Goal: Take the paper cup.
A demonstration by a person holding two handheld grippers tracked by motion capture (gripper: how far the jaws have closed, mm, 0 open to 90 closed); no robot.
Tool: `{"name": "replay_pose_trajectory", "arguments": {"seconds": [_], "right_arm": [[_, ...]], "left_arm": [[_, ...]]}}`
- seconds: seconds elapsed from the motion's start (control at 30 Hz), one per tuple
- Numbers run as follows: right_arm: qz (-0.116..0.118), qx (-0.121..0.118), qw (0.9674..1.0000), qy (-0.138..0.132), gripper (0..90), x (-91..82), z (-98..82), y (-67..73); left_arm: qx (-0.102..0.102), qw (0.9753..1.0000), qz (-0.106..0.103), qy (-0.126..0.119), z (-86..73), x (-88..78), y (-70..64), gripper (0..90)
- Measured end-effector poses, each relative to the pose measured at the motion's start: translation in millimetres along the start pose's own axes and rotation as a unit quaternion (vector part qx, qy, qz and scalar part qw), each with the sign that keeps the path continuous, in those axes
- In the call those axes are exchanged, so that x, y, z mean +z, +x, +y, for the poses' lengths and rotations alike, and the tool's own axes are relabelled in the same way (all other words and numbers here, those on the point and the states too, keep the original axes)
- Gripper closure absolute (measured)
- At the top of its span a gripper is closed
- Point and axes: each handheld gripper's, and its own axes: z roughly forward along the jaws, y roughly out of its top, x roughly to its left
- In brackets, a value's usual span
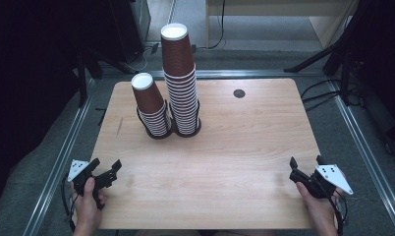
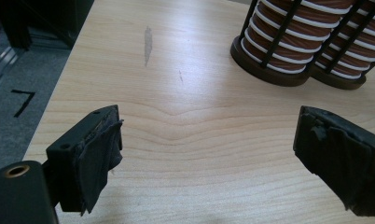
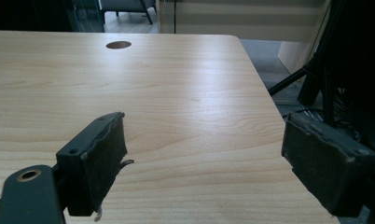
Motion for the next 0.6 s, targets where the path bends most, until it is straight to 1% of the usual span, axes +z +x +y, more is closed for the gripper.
{"name": "replay_pose_trajectory", "arguments": {"seconds": [0.07, 0.17, 0.27, 0.3, 0.37, 0.4, 0.5, 0.53, 0.6], "right_arm": [[-0.001, 0.006, 1.0, -0.001, 13.7, 0.1, 0.1, -1.1], [0.0, 0.007, 1.0, -0.002, 13.7, 0.2, 0.3, -1.6], [-0.009, -0.006, 0.9999, 0.003, 13.7, 1.5, 1.7, 1.9], [-0.006, -0.014, 0.9999, 0.003, 13.7, 2.2, 2.4, 3.6], [-0.003, -0.016, 0.9999, 0.005, 13.7, 2.5, 3.5, 5.8], [0.008, -0.013, 0.9999, 0.008, 13.4, 2.3, 7.8, 10.7], [0.021, -0.025, 0.9994, -0.01, 13.2, -3.0, 21.7, 20.7], [0.026, -0.023, 0.9993, -0.016, 13.2, -4.7, 27.7, 23.7], [0.033, -0.013, 0.999, -0.027, 13.1, -7.3, 39.3, 29.3]], "left_arm": [[0.002, 1.0, 0.003, 0.002, 0.2, 1.3, -0.6, 7.8], [0.009, 0.9999, 0.006, 0.005, -0.1, 2.5, -2.6, 7.8], [0.011, 0.9999, 0.006, 0.005, -0.4, 2.5, -3.1, 7.7], [0.009, 0.9999, 0.007, 0.005, -0.3, 2.8, -3.1, 7.8], [0.008, 0.9999, 0.008, 0.005, -0.3, 3.1, -3.1, 7.8], [0.012, 0.9999, 0.007, 0.005, -0.6, 2.7, -3.4, 7.8], [0.019, 0.9998, 0.003, 0.005, -1.7, 1.4, -4.5, 7.8], [0.019, 0.9998, 0.003, 0.004, -2.0, 1.2, -4.7, 7.8], [0.016, 0.9999, 0.004, 0.003, -1.9, 1.8, -4.5, 7.8]]}}
